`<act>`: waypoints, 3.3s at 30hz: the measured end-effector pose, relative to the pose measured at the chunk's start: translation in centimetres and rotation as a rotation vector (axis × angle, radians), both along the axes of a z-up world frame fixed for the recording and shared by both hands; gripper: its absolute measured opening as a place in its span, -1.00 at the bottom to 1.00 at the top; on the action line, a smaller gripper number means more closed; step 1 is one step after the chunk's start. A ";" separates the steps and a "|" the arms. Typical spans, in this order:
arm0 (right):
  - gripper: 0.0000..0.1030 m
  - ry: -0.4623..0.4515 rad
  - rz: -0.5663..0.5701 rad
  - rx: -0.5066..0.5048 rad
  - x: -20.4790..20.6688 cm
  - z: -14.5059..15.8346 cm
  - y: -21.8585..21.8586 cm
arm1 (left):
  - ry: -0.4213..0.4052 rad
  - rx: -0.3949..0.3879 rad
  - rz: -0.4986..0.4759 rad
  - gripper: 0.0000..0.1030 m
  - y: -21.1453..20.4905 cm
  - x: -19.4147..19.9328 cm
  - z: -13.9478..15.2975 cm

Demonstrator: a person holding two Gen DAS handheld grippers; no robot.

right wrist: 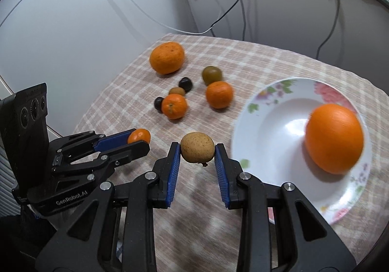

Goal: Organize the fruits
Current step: 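Lower the mandarin onto the plate with the left gripper while the right gripper places the kiwi, then move the right gripper to a mandarin and close on it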

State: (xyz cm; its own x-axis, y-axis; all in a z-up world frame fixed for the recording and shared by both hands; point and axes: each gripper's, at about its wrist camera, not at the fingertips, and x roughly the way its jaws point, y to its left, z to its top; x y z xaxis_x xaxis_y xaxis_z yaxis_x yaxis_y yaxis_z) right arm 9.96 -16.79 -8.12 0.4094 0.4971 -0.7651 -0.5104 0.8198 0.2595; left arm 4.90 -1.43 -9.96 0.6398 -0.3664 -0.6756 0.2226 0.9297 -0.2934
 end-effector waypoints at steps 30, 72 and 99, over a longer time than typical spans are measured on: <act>-0.41 -0.036 -0.186 -0.065 -0.6 -0.3 -9.3 | -0.016 0.045 -0.168 -0.57 -8.6 4.0 0.5; 0.67 -0.068 -0.262 -0.100 -0.7 0.2 -10.4 | -0.033 0.098 -0.139 0.45 -8.7 4.1 0.7; 0.67 -0.149 -0.085 -0.061 1.6 2.2 -3.4 | -0.035 0.118 0.041 0.45 0.8 3.7 0.7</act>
